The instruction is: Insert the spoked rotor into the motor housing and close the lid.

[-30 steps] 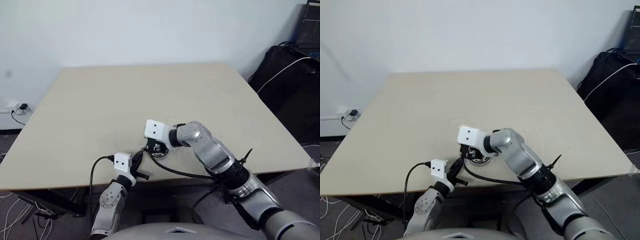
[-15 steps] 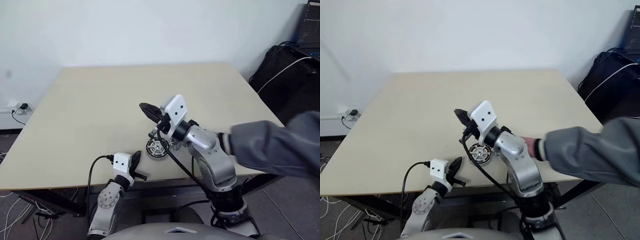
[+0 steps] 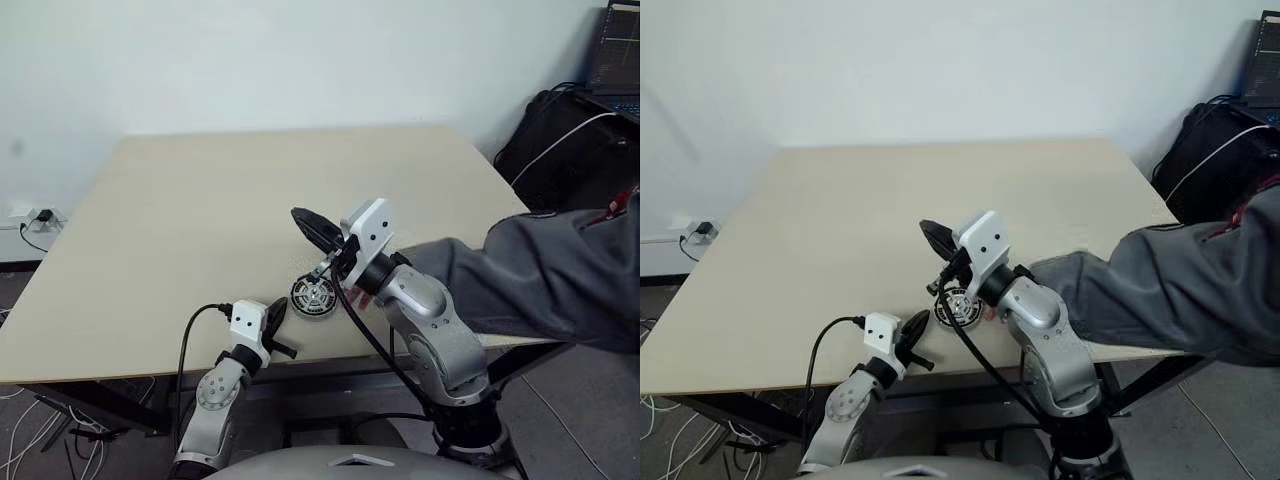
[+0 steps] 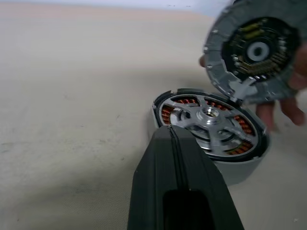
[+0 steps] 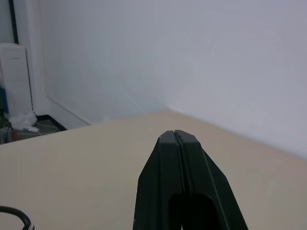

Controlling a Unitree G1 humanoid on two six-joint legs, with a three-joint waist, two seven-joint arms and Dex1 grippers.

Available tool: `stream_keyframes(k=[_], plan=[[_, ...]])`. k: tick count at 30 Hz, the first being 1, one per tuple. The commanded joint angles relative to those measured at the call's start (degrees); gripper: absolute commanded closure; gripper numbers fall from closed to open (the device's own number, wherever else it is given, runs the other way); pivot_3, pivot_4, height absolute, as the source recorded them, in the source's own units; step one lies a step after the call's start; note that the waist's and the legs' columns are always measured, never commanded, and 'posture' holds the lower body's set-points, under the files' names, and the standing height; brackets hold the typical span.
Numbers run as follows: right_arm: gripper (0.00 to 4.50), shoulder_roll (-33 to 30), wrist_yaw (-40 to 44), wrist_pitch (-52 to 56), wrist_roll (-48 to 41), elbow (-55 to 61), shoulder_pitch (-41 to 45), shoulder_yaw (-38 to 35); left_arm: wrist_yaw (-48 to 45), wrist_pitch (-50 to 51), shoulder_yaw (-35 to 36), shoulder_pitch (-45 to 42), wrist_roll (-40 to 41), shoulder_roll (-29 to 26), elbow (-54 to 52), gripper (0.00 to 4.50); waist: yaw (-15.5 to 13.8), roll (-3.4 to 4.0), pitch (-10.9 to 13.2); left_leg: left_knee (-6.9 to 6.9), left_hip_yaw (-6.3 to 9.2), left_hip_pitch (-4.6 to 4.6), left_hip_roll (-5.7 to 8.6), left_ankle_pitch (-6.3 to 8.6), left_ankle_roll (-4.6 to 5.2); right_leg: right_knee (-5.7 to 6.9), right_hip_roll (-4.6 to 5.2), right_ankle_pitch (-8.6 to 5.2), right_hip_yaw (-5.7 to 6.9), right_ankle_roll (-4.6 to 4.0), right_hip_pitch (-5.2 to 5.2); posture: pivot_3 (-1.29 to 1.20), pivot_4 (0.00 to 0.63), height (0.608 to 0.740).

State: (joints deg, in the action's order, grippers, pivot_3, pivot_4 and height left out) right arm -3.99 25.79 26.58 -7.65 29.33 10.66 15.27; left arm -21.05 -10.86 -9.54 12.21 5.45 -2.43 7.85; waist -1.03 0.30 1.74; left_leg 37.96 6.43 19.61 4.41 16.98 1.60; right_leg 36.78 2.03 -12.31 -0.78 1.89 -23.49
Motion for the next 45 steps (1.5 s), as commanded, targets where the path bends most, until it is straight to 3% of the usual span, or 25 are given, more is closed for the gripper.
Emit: stream_keyframes(k=[1,24,26,31,33,37,45], plan=[[4.48,0.06,-0.90,0.07,-1.38,1.89,0.80,-0.02,-0.25,-1.02,0.07,-0.30,0.42,-0.07,-1.09,4.50,-0.01,0.00,0.00,0.00,0.00,-0.01,0.00,0.00,0.00,0.00,0.00,0.00,0.00,0.00,0.00,0.00,0.000,0.740],[4.48,-1.63,-3.06,1.92,-0.36,0.30,1.45,0.76,-0.74,-1.71,0.09,-0.12,0.73,-0.02,-0.15,4.50,-0.01,0.00,0.00,0.01,0.00,-0.01,0.00,0.00,0.00,-0.01,0.00,0.00,0.01,0.01,-0.01,0.00,0.000,0.740],[4.48,-3.49,-3.21,5.23,0.77,-0.74,2.48,0.87,-0.70,-1.65,0.14,-0.30,0.73,0.00,0.00,4.50,-0.01,0.00,0.00,0.01,0.00,-0.02,0.00,0.00,0.00,-0.01,0.01,0.00,0.01,0.01,-0.01,0.00,0.000,0.740],[4.48,-19.18,5.13,11.48,7.74,-5.58,6.70,8.57,-0.63,-1.34,0.25,-0.97,0.87,0.17,0.55,4.50,-0.26,-0.02,0.00,0.08,-0.03,-0.02,0.04,-0.01,0.05,-0.04,0.04,0.01,0.04,0.02,0.03,0.00,0.000,0.740],[4.48,-22.51,8.12,12.57,7.90,-6.98,8.10,10.43,-0.64,-1.27,0.27,-1.18,0.94,0.25,0.75,4.50,-0.29,-0.02,0.00,0.08,-0.03,0.01,0.04,0.00,0.08,-0.06,0.04,0.00,0.05,0.01,0.06,0.00,0.000,0.740],[3.62,-27.68,15.02,12.84,9.31,-11.36,11.99,14.92,-0.66,-1.28,0.22,-1.26,1.00,0.43,0.97,4.50,-0.11,-0.02,0.01,0.02,-0.06,0.13,-0.01,-0.01,0.07,-0.03,0.01,-0.01,0.01,0.00,0.06,0.00,0.000,0.740],[0.97,-30.87,26.01,7.34,14.11,-20.56,19.52,22.75,-0.19,-1.42,0.20,-0.57,1.17,0.78,0.46,4.50,-0.29,-0.08,0.04,0.04,-0.06,0.11,0.00,0.01,0.09,-0.08,0.03,0.00,0.03,0.01,0.09,0.00,0.000,0.740]])
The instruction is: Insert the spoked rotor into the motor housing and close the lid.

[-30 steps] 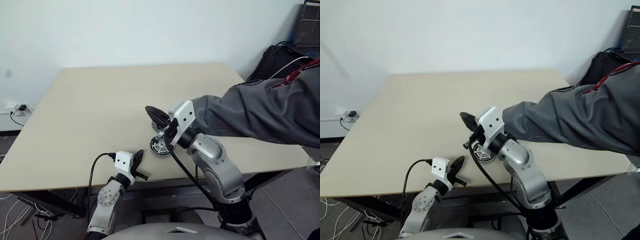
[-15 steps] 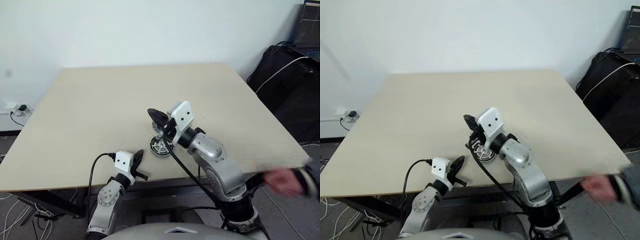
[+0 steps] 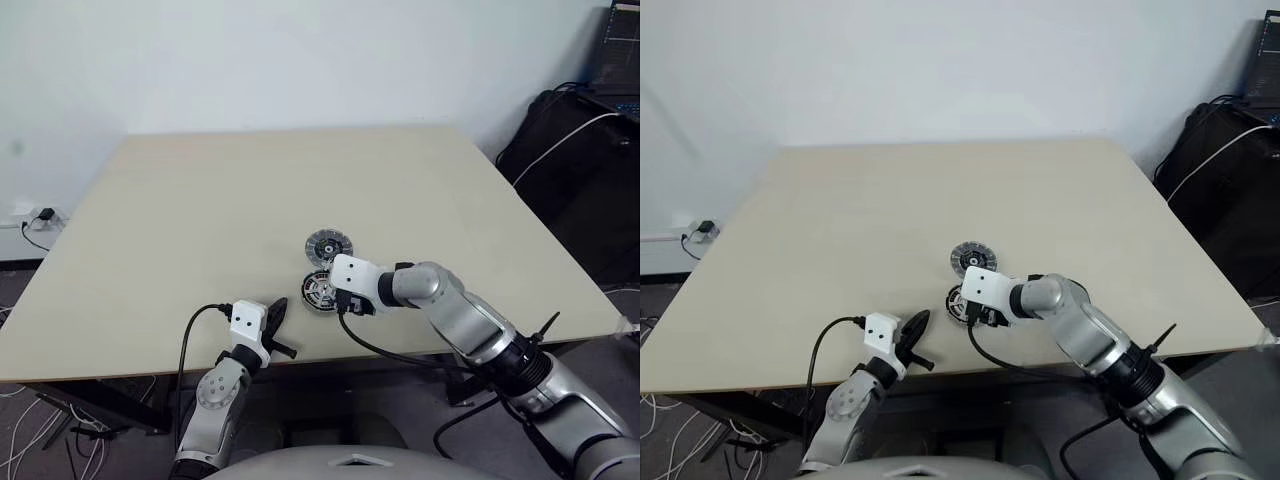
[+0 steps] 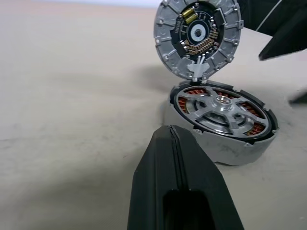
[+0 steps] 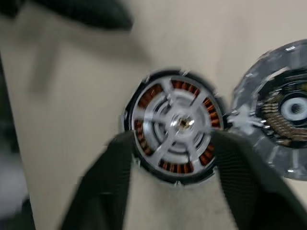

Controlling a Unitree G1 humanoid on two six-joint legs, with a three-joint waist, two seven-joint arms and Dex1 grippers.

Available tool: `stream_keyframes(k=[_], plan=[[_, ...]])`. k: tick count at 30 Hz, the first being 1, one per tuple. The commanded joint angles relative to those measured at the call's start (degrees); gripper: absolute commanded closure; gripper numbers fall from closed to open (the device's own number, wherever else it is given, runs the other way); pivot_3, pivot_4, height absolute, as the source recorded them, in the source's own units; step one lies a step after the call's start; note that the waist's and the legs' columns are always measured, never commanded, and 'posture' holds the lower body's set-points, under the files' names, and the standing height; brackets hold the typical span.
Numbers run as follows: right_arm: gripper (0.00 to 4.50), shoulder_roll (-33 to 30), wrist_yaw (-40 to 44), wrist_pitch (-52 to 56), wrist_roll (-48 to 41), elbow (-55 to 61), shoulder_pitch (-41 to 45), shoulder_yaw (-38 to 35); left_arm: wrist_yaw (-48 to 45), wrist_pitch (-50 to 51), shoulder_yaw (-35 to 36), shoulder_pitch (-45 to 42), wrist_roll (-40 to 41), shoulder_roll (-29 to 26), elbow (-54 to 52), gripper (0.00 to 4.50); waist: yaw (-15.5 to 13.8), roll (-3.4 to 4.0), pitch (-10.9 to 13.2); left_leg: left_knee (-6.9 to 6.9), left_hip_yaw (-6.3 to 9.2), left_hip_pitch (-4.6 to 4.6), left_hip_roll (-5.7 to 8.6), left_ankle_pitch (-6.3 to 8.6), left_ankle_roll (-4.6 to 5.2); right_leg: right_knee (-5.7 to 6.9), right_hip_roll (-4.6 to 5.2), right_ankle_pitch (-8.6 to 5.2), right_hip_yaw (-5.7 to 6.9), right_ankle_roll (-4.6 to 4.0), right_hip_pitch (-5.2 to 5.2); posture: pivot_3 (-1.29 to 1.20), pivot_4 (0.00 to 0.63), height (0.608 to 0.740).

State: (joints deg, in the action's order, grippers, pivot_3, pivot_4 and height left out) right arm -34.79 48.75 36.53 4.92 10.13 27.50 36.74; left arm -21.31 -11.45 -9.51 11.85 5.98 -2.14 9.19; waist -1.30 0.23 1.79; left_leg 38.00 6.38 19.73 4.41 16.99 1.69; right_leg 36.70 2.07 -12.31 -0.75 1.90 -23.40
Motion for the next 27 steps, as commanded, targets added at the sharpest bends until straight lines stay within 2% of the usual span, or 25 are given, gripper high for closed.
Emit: stream_keyframes(k=[1,2,3,12,15,23,27], plan=[[0.66,0.06,4.06,-3.16,2.02,-2.25,3.30,1.87,0.19,-0.85,0.20,-0.10,0.69,0.55,-0.99,4.50,-0.09,0.00,0.00,0.00,0.00,0.01,0.00,0.00,0.00,0.00,0.00,0.00,0.00,0.00,0.00,0.00,0.000,0.740],[0.26,0.27,4.92,-3.57,2.51,-3.11,3.86,2.42,0.27,-0.87,0.22,0.03,0.74,0.58,-1.09,4.50,-0.12,0.00,0.00,-0.01,0.00,0.01,0.00,0.00,0.00,0.00,0.00,0.00,-0.01,0.00,-0.01,0.00,0.000,0.740],[0.04,0.54,5.73,-3.96,3.00,-4.01,4.40,2.98,0.33,-0.88,0.24,0.16,0.79,0.62,-1.20,4.50,-0.15,0.00,0.00,-0.01,0.00,0.01,0.00,0.00,0.00,0.00,0.00,0.00,-0.01,0.00,-0.01,0.00,0.000,0.740],[0.04,2.99,10.63,-7.25,6.59,-9.85,7.08,5.58,1.10,-1.14,0.05,0.91,0.71,1.09,-1.67,4.50,-0.49,0.00,0.00,0.01,0.01,0.01,0.00,0.00,-0.01,0.01,0.01,0.01,-0.01,-0.01,-0.03,0.00,0.000,0.740],[0.56,3.23,12.09,-8.26,7.58,-10.31,7.36,5.89,1.36,-1.10,0.07,0.96,0.80,1.19,-1.80,4.50,-0.55,0.00,0.00,0.00,0.01,0.01,0.01,0.01,-0.01,0.01,0.01,0.01,-0.01,-0.01,-0.04,0.00,0.000,0.740],[3.19,4.44,14.29,-9.87,9.53,-12.53,7.87,5.23,1.70,-0.99,0.08,0.66,0.89,1.56,-1.68,4.50,-0.53,0.01,-0.01,0.01,0.01,0.00,0.00,0.01,-0.02,0.03,0.01,0.01,-0.01,-0.01,-0.04,0.00,0.000,0.740],[3.19,5.18,14.89,-10.26,10.40,-14.22,8.62,5.15,1.77,-0.99,0.05,0.51,0.92,1.73,-1.63,4.50,-0.53,0.01,-0.01,0.01,0.01,0.01,0.01,0.01,-0.02,0.03,0.01,0.01,-0.01,-0.02,-0.05,0.00,0.000,0.740]])
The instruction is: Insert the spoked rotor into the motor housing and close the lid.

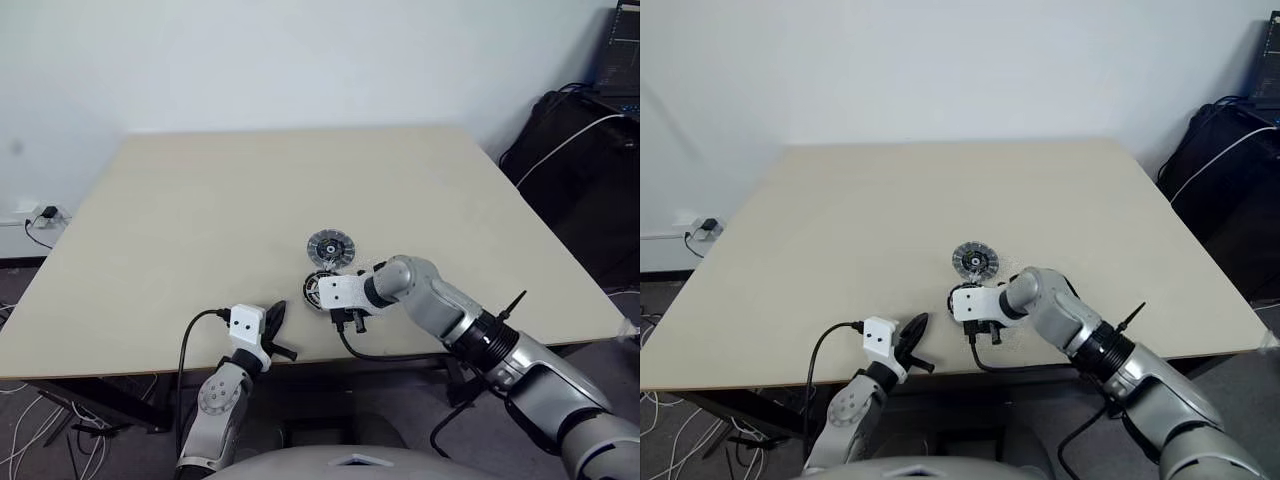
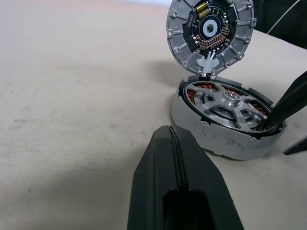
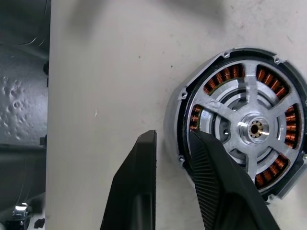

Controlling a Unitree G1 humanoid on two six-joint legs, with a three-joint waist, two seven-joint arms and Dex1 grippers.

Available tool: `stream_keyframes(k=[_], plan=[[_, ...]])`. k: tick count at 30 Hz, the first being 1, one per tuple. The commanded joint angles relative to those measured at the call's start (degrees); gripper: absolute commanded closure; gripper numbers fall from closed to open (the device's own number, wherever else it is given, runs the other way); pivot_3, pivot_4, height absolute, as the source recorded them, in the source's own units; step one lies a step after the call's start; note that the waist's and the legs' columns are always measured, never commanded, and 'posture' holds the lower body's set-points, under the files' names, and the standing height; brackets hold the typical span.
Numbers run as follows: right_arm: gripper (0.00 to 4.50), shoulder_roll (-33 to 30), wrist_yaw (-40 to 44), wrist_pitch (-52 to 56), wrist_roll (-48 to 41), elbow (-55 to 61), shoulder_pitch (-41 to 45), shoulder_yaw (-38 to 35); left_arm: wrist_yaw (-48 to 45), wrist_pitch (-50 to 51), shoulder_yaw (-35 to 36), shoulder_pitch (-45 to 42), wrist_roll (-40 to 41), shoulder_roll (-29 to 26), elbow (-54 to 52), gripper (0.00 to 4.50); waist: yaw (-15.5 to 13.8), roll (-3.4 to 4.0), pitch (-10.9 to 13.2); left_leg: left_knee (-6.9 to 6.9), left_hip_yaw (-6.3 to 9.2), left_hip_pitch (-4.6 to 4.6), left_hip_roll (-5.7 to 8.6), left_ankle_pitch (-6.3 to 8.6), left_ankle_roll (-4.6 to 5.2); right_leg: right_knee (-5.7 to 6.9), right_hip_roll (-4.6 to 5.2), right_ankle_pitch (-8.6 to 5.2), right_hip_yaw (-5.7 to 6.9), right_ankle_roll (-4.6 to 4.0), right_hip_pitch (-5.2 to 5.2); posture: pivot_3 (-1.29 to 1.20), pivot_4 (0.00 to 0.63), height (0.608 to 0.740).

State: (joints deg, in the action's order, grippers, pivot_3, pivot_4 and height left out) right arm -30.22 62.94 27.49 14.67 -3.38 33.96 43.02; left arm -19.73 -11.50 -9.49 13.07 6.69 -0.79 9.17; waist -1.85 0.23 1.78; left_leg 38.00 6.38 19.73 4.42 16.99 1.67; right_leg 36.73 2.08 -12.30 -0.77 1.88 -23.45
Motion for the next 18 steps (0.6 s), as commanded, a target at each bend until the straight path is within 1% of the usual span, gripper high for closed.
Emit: stream_keyframes(k=[1,12,13,14,16,17,18], plan=[[3.19,0.80,0.83,-1.34,0.88,-1.29,2.39,-1.13,0.18,-0.96,0.02,-0.69,0.23,0.43,-1.62,4.50,0.01,0.00,0.00,0.00,0.00,0.00,0.00,0.00,0.00,0.00,0.00,0.00,0.00,0.00,0.01,0.00,0.000,0.740],[3.19,2.08,2.94,-1.94,3.39,-6.46,4.04,-0.04,0.37,-1.56,-0.03,0.36,0.34,0.83,-2.19,4.50,0.05,0.05,-0.05,0.03,0.00,-0.08,0.00,-0.01,-0.01,0.04,0.00,0.00,0.01,0.00,-0.01,0.00,0.000,0.740],[3.56,2.09,3.14,-2.02,3.62,-6.67,4.03,0.03,0.42,-1.62,-0.02,0.47,0.36,0.88,-2.25,4.50,0.05,0.05,-0.05,0.03,0.01,-0.12,0.00,0.00,-0.01,0.03,0.00,0.00,0.02,0.00,-0.01,0.00,0.000,0.740],[3.77,2.12,3.29,-2.12,3.77,-6.77,3.97,-0.04,0.45,-1.65,-0.02,0.57,0.37,0.91,-2.30,4.50,0.06,0.06,-0.05,0.03,0.00,-0.14,0.00,0.00,-0.01,0.03,0.00,0.00,0.01,0.00,-0.01,0.00,0.000,0.740],[4.34,2.20,3.49,-2.14,4.04,-6.90,3.84,-0.22,0.55,-1.69,-0.04,0.75,0.41,0.96,-2.41,4.50,0.14,0.07,-0.08,0.06,0.00,-0.17,0.00,0.00,-0.01,0.06,-0.01,0.01,0.01,0.01,0.00,0.00,0.000,0.740],[4.45,2.22,3.59,-2.10,4.13,-6.88,3.75,-0.30,0.56,-1.71,-0.06,0.84,0.43,0.97,-2.47,4.50,0.15,0.07,-0.08,0.07,0.00,-0.18,0.00,-0.01,-0.02,0.06,-0.01,0.01,0.01,0.02,0.01,0.00,0.000,0.740],[4.45,2.25,3.67,-1.92,4.15,-6.81,3.65,-0.40,0.59,-1.71,-0.08,0.93,0.43,0.98,-2.53,4.50,0.15,0.08,-0.08,0.09,0.00,-0.17,0.00,-0.02,-0.03,0.07,-0.01,0.02,0.01,0.03,0.01,0.00,0.000,0.740]])
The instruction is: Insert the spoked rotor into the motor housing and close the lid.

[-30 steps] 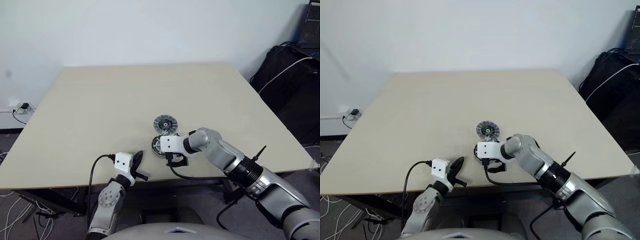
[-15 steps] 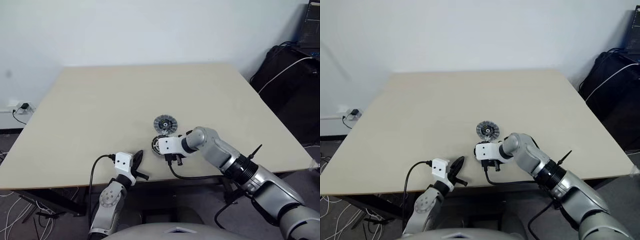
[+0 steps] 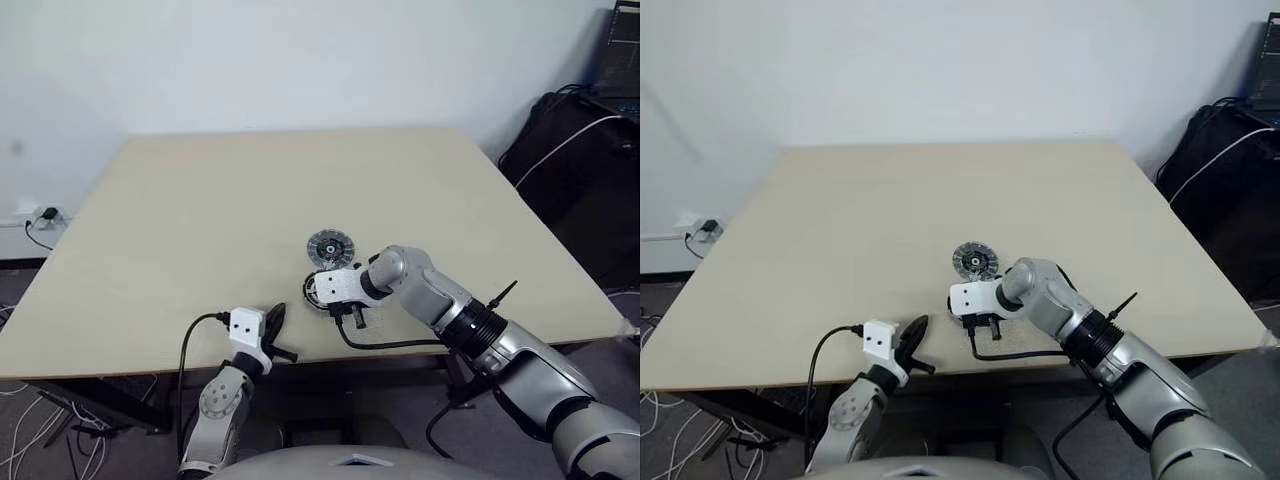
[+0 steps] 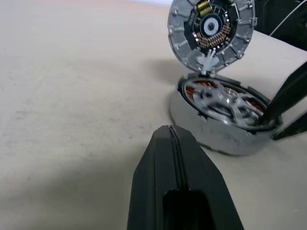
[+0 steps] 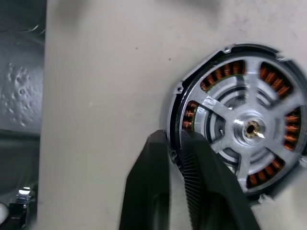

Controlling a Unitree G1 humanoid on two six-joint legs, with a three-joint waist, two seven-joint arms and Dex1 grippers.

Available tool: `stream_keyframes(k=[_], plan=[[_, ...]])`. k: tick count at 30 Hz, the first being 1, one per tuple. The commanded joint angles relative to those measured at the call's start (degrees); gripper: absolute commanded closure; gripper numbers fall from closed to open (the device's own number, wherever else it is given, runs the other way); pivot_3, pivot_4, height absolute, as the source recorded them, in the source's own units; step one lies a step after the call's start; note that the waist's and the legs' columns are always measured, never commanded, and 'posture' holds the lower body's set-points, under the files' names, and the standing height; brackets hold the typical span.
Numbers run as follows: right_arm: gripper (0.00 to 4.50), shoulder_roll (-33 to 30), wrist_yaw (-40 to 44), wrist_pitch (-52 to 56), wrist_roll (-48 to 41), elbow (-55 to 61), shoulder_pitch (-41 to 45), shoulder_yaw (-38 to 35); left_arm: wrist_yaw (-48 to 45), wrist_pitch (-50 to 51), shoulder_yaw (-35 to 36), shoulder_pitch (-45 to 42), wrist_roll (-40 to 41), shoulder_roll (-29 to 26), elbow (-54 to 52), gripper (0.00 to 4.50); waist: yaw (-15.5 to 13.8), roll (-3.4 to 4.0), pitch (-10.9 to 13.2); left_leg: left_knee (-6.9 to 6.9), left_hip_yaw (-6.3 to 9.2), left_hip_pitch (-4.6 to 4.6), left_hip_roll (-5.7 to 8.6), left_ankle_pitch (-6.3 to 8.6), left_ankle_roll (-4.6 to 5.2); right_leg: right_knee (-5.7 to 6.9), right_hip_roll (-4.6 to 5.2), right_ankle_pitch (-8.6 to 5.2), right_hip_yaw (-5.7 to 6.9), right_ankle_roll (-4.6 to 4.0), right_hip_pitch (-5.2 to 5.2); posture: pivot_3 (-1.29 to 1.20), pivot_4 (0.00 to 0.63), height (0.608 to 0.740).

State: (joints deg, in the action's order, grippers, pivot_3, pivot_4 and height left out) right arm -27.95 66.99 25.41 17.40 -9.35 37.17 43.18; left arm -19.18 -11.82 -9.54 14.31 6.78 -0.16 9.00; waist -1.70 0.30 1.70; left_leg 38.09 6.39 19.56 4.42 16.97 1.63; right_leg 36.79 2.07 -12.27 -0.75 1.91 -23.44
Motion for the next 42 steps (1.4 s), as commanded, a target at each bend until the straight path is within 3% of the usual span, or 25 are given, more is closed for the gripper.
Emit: stream_keyframes(k=[1,11,16,27,33,42], plan=[[4.45,-0.02,-0.34,0.36,1.41,-0.67,0.31,-0.69,0.05,-1.39,-0.05,-0.22,0.36,0.35,-2.45,4.50,0.00,0.01,-0.01,0.02,0.00,0.00,0.00,-0.01,-0.01,0.02,0.00,0.00,0.00,0.00,0.00,0.00,0.000,0.740],[4.45,0.61,-1.17,9.95,-1.10,4.32,-2.92,-5.02,0.00,-0.94,-0.22,-0.62,0.53,0.41,-2.18,4.50,-0.23,0.01,-0.03,0.03,0.02,0.02,0.01,-0.01,0.00,0.01,0.02,0.01,0.00,0.01,-0.01,0.00,0.000,0.740],[4.45,1.54,-2.12,22.75,-4.06,12.20,-5.35,-8.34,-0.10,-0.74,-0.23,-0.99,0.61,0.40,-1.98,4.50,-0.67,0.01,-0.03,0.02,0.04,0.13,0.02,0.01,0.02,-0.01,0.03,0.00,0.02,-0.01,-0.07,0.00,0.000,0.740],[4.45,5.94,-12.96,50.17,-9.75,27.52,-8.40,-10.13,-0.82,-0.54,-0.62,-1.33,0.84,0.24,-1.34,4.50,-0.63,0.02,-0.03,-0.03,0.06,0.39,0.02,0.10,0.01,-0.03,0.06,-0.04,-0.01,-0.09,-0.19,0.00,0.000,0.740],[4.45,13.14,-21.10,61.22,-14.21,27.97,-7.09,-15.33,-1.24,-0.50,-0.68,-1.09,0.82,0.32,-1.40,4.50,-0.33,0.02,-0.03,-0.03,0.06,0.37,0.02,0.08,-0.01,0.00,0.04,-0.04,0.00,-0.08,-0.20,0.00,0.000,0.740],[4.45,21.97,-34.98,61.58,-16.06,19.07,-6.13,-22.33,-1.15,-0.63,-0.63,-0.64,0.82,0.36,-1.61,4.50,0.40,0.06,-0.02,-0.04,0.06,0.27,0.02,0.08,-0.02,0.01,0.03,-0.03,0.01,-0.08,-0.25,0.00,0.000,0.740]])
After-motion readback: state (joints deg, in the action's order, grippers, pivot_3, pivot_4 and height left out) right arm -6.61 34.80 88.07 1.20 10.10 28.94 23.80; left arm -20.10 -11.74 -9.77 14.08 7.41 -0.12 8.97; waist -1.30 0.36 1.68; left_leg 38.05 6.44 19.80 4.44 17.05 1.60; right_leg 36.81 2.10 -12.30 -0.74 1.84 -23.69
